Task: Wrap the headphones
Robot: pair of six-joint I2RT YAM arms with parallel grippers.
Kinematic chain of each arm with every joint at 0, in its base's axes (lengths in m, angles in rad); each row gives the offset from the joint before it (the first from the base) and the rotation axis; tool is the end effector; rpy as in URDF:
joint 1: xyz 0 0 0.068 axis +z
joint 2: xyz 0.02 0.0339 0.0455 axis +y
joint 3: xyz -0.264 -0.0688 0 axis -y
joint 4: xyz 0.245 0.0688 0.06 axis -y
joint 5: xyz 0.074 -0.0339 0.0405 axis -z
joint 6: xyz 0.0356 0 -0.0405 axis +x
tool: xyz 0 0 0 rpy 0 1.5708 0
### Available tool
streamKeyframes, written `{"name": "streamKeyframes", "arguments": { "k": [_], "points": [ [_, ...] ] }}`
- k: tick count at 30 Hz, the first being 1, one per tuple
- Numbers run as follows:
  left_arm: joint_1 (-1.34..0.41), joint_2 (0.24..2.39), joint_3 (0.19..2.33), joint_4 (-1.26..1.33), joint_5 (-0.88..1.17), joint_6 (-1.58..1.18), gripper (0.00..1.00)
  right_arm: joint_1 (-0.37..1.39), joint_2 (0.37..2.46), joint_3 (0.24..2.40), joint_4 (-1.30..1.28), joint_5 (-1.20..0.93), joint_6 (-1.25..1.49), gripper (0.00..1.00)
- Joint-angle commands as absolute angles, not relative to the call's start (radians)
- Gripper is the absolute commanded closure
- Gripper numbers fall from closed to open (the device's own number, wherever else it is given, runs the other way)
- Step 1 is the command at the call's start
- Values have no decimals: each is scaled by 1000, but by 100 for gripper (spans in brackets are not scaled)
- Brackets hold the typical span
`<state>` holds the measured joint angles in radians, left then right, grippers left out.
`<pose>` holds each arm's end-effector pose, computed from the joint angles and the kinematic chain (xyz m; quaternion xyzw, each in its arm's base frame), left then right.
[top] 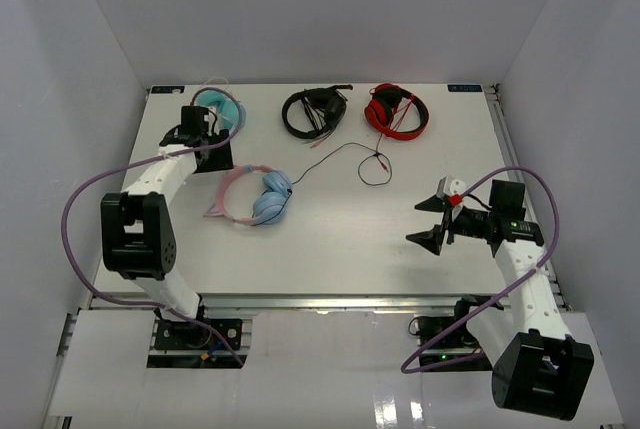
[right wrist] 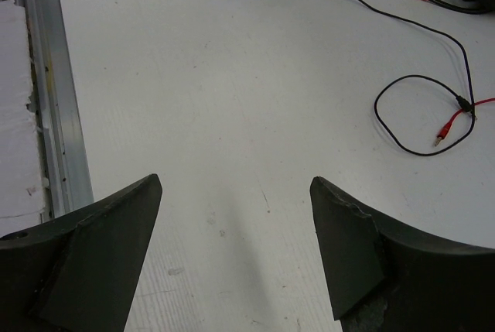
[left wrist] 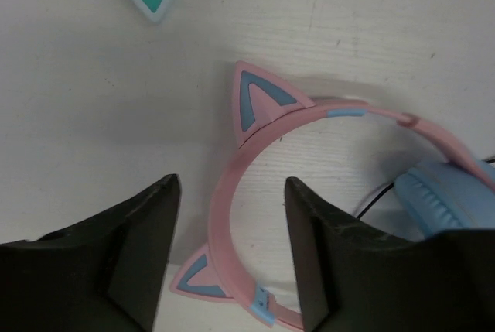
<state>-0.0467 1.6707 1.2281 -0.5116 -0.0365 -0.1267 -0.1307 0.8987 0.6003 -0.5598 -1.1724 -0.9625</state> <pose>0.3565 -0.0154 0.2361 -0.0436 0.9517 -0.0089 0.3038 0.1677 0.0110 0.2390 -0.4919 0.6362 0.2919 0.5177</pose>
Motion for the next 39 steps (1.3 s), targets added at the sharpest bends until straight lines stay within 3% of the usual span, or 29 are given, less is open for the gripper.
{"name": "streamKeyframes", "arguments": {
  "k": [1,8,16,24,27,31,34,39],
  "points": [
    [-44,1712,1256,-537,15,16,39,-130,894,637,-604,-1225,-1042,18],
    [-44,1774,1195,-475,51,115,50,-130,905,635,-610,-1227,-1053,19],
    [-44,1803,1165,-458,113,141,54,-132,923,636,-609,-1218,-1057,20],
    [-44,1813,1134,-431,51,127,58,-132,931,637,-612,-1220,-1057,20],
    [-46,1826,1130,-427,53,109,68,-135,928,638,-616,-1220,-1057,20],
    [-53,1813,1129,-423,71,75,97,-139,924,638,-631,-1228,-1071,21],
    [-61,1742,1124,-425,62,23,100,-138,913,642,-712,-1254,-1180,22],
    [-141,1509,1108,-454,15,-91,100,-94,881,699,-858,-1253,-1398,14]
  ]
}}
